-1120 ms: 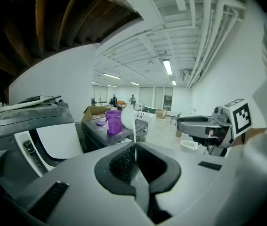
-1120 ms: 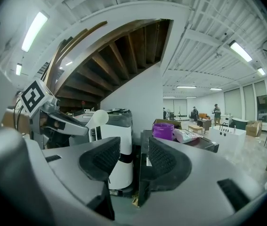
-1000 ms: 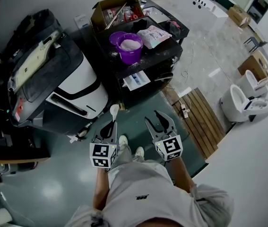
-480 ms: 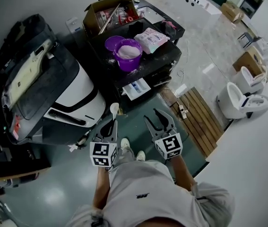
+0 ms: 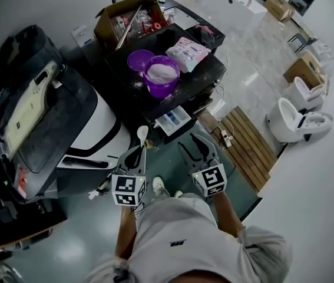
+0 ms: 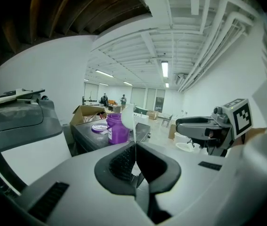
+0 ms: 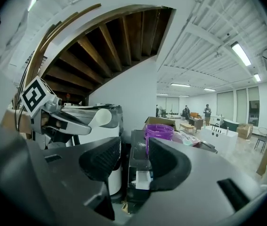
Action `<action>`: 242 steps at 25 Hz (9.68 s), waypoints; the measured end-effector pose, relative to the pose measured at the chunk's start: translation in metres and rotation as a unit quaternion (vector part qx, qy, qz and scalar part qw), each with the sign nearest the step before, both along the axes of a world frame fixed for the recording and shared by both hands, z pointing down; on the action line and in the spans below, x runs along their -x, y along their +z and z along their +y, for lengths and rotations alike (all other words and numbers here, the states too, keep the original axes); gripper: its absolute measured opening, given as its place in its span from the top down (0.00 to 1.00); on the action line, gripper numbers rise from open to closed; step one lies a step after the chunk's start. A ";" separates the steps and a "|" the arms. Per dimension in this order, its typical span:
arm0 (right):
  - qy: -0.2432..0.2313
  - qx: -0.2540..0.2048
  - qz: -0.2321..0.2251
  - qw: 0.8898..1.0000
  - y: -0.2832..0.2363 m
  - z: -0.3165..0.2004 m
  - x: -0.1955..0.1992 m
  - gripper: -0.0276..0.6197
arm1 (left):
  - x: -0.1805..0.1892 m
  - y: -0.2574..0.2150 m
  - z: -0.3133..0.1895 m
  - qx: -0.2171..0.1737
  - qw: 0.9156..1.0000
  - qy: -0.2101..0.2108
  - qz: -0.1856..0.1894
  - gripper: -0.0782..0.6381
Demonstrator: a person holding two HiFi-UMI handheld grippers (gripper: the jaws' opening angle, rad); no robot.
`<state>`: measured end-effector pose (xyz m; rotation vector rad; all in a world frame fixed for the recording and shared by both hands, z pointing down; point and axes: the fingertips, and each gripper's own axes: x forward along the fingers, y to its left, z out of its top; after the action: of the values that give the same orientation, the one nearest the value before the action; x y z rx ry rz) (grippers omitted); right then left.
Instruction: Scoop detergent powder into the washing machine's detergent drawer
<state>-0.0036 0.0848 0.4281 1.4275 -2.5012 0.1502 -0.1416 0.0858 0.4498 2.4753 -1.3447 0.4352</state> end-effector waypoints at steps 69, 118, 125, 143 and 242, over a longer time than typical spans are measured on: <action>-0.039 0.044 -0.039 0.997 0.031 -0.308 -0.068 0.68 | -0.083 0.011 -0.297 0.058 0.994 0.011 -0.086 0.87; 0.087 0.046 -0.067 0.993 0.046 -0.333 -0.090 0.68 | -0.127 0.099 -0.331 0.291 0.839 0.306 -0.343 0.87; 0.090 0.071 -0.070 0.991 0.051 -0.327 -0.097 0.68 | -0.132 0.106 -0.327 0.310 0.809 0.338 -0.367 0.87; 0.108 0.066 -0.108 0.986 0.039 -0.331 -0.114 0.68 | -0.139 0.090 -0.303 0.338 0.783 0.418 -0.312 0.87; -0.019 0.121 0.010 0.992 0.122 -0.122 -0.042 0.68 | -0.090 0.117 -0.114 0.223 0.967 0.083 0.094 0.87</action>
<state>0.0379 -0.0374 0.5504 1.2776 -2.3948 0.4134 -0.0517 -0.0280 0.5665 2.1911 -0.8567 0.4679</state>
